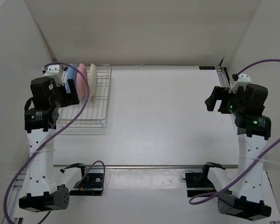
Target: Unload the plates from the dish rack
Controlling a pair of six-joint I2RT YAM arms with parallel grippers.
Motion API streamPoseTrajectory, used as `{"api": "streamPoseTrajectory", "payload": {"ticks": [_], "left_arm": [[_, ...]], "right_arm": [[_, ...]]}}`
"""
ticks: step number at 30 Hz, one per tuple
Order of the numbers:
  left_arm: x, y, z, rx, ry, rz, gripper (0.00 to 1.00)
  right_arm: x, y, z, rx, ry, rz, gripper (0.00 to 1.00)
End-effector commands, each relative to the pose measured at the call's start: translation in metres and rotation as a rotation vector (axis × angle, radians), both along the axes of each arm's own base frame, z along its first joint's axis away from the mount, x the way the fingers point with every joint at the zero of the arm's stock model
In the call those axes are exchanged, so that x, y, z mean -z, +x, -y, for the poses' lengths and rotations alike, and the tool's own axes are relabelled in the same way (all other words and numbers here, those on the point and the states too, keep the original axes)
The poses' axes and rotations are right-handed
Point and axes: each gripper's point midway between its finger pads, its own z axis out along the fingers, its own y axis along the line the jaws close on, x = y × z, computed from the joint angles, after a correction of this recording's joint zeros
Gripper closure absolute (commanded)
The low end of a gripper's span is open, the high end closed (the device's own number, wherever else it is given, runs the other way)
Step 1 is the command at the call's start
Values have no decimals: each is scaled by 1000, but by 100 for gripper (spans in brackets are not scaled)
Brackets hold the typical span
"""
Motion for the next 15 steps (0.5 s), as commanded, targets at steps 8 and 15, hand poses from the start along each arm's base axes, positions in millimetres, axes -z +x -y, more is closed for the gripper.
{"api": "streamPoseTrajectory", "payload": {"ticks": [8,15], "left_arm": [[-10,-8,-29,-171,52,51,0],[-19,-17,-42,-195,161,202,0]], "right_arm": [[-12,6,5,60,25,15,0],[-6,11,4,51,34,-12,0]]}}
